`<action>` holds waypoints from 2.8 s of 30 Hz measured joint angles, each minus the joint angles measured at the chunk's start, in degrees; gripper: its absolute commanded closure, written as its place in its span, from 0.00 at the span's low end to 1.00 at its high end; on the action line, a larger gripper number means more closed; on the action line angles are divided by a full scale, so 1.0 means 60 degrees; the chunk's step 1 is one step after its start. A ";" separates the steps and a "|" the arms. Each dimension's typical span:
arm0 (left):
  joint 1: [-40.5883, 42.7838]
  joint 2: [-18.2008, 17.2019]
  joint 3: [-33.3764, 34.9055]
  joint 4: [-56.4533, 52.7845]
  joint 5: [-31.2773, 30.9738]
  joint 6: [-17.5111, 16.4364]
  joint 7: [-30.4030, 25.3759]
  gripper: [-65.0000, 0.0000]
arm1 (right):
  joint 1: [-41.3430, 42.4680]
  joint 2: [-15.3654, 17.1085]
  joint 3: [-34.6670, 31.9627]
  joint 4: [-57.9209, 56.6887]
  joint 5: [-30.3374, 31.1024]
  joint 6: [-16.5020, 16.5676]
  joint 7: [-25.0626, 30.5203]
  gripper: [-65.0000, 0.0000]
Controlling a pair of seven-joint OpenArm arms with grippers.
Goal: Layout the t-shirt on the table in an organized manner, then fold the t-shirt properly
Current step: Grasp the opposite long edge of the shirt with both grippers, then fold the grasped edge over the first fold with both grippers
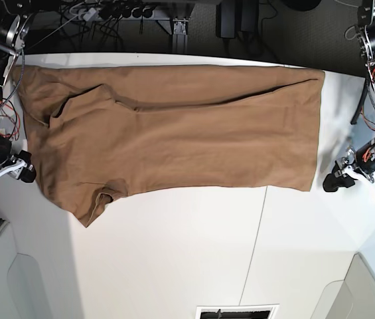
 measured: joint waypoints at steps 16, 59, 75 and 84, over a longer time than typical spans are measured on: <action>-0.0364 0.0444 0.1275 -0.0627 0.0124 -0.0146 -0.0652 0.48 | 0.0058 -0.0393 -0.0171 0.0004 -0.0040 0.0004 0.0113 0.54; 0.2677 -0.2171 0.2623 0.6386 -0.2080 -0.0029 0.3042 1.00 | -0.2011 0.0390 -0.0470 0.3173 0.0823 0.0448 -0.1115 1.00; 0.3279 -0.2146 0.2623 0.6386 -0.2138 -0.0025 0.3432 1.00 | -0.4666 0.0517 0.0444 0.5074 0.1147 0.0474 -0.1188 1.00; 0.3694 -0.2138 0.2623 0.6386 -0.2171 -0.0029 0.3439 0.88 | -0.5235 0.0495 0.0474 0.5089 0.1297 0.0466 -0.1257 0.72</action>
